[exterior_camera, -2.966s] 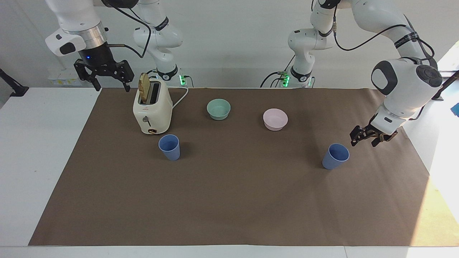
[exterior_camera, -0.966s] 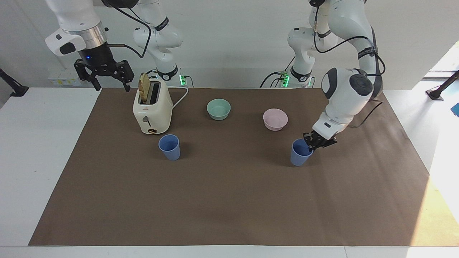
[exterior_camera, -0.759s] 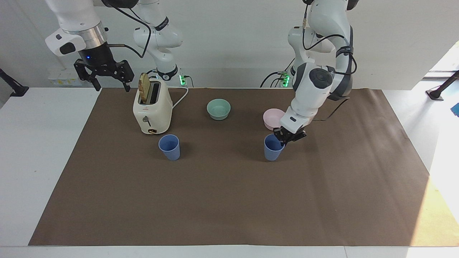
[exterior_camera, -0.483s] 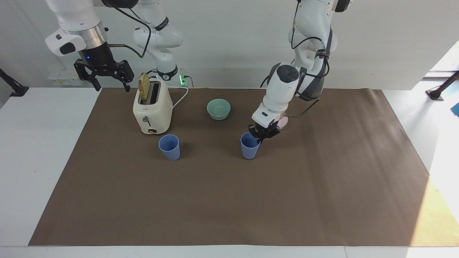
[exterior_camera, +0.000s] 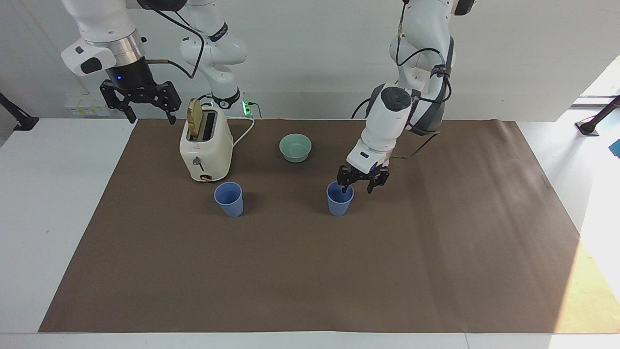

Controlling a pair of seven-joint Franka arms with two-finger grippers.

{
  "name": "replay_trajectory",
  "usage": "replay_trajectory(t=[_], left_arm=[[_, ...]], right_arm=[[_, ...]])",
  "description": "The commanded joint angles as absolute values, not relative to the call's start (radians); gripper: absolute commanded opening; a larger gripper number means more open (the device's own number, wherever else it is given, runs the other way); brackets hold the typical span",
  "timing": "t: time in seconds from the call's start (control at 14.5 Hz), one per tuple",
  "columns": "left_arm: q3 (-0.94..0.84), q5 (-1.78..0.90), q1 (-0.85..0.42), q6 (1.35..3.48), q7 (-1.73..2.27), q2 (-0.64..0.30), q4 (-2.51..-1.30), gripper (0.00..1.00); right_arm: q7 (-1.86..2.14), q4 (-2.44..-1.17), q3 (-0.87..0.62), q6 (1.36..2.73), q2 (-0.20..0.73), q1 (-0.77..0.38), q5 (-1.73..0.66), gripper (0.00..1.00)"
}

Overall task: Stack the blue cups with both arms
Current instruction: 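Slide the blue cup with the left gripper toward the table center, then open the left gripper and withdraw it from the cup, then reach the right gripper to the other blue cup near the toaster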

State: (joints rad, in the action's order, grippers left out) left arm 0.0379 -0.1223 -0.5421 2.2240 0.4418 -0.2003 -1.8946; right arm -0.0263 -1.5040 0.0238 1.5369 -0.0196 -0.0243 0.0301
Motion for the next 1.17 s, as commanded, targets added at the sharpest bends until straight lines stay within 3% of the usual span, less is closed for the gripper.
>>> replay_trajectory(t=[0.0, 0.28, 0.62, 0.83, 1.1], left_arm=[[0.040, -0.118, -0.488, 2.094, 0.371, -0.105, -1.899, 1.00], [0.040, -0.117, -0.355, 1.952, 0.174, 0.007, -1.885, 1.00], [0.040, -0.083, -0.218, 1.806, 0.010, 0.009, -1.760, 1.00], [0.041, -0.057, -0.160, 1.714, -0.054, 0.000, -1.666, 1.00], [0.041, -0.055, -0.104, 1.672, -0.124, 0.003, -1.651, 1.00]], right_arm=[[-0.005, -1.534, 0.020, 1.546, -0.046, -0.014, 0.015, 1.00], [-0.005, -1.534, 0.020, 1.546, -0.046, -0.014, 0.015, 1.00], [0.006, -1.551, 0.015, 1.560, -0.052, -0.021, 0.014, 1.00], [0.011, -1.685, 0.015, 1.635, -0.064, -0.025, 0.012, 1.00], [0.011, -1.847, 0.012, 1.831, -0.032, -0.031, 0.014, 1.00]])
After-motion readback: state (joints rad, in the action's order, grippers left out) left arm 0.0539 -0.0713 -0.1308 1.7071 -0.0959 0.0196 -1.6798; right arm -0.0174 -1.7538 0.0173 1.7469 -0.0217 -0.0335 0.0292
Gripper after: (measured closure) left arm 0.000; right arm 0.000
